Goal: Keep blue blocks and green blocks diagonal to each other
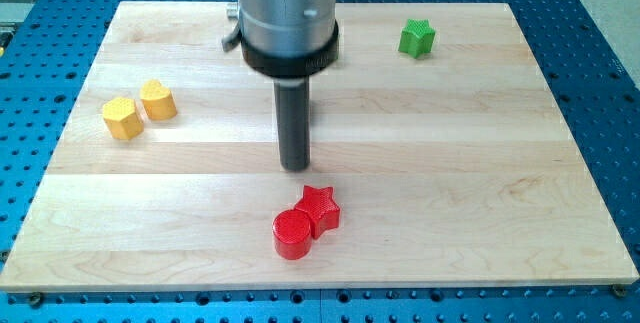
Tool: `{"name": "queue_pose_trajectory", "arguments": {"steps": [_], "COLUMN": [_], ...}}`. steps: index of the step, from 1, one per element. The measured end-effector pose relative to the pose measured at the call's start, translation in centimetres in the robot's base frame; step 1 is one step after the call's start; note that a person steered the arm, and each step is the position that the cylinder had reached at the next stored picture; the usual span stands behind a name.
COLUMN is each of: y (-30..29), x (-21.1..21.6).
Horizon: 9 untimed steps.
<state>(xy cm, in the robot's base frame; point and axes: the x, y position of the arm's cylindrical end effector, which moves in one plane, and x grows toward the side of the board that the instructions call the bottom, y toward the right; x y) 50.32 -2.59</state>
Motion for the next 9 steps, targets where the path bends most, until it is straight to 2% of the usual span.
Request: {"name": "queue_pose_trajectory", "arguments": {"steps": [2,5,6,7,8,9], "y": [3.9,3.9,7.2,7.9,5.5,4.4], "x": [-0.9,-0.9,-9.5,-17.2,-18.6,-23.6]}}
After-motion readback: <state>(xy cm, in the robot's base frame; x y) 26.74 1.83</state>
